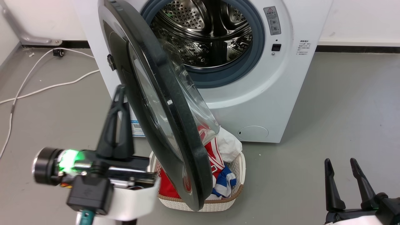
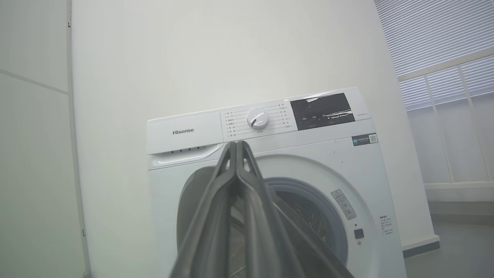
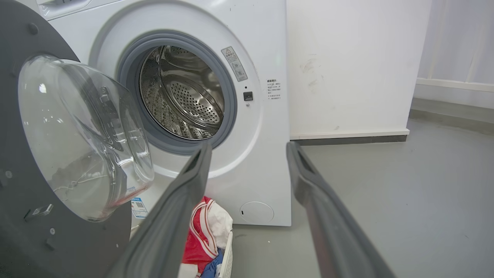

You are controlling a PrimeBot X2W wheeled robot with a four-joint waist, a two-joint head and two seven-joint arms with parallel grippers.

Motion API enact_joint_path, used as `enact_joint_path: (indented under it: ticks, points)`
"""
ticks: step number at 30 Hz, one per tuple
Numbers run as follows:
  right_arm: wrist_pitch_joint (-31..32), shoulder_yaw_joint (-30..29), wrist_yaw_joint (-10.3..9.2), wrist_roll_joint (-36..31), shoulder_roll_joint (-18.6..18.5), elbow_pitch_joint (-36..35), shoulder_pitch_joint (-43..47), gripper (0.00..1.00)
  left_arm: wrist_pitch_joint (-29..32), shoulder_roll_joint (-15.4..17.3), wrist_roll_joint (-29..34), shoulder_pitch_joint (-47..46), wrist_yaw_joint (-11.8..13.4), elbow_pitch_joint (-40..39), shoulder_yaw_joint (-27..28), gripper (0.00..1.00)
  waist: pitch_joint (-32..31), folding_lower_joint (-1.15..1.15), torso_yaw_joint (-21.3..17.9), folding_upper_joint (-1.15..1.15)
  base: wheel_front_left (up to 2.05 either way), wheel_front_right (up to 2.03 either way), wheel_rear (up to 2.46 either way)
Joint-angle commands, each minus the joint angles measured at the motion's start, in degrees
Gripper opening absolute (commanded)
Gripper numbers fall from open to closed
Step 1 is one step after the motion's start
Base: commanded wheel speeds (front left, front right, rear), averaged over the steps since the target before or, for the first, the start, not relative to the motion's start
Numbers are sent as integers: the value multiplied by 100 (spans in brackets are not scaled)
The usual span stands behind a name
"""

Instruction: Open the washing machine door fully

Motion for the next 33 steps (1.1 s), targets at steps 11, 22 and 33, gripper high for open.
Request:
enact_joint_path:
  ticks: [11, 22, 33]
  points:
    - [-10, 105, -1, -62, 16, 2, -96, 100, -14, -107, 86, -603, -378, -206, -1503, 0, 18, 0, -50, 0, 0, 0, 0]
    - [-10, 140, -1, -79, 16, 48, -89, 100, -14, -162, 32, -610, -534, 238, -2568, 0, 53, 0, -66, 0, 0, 0, 0]
    - [-10, 149, -1, -63, 16, 87, -135, 100, -14, -75, -116, -235, -475, 719, -3004, 0, 105, 0, -5, 0, 0, 0, 0]
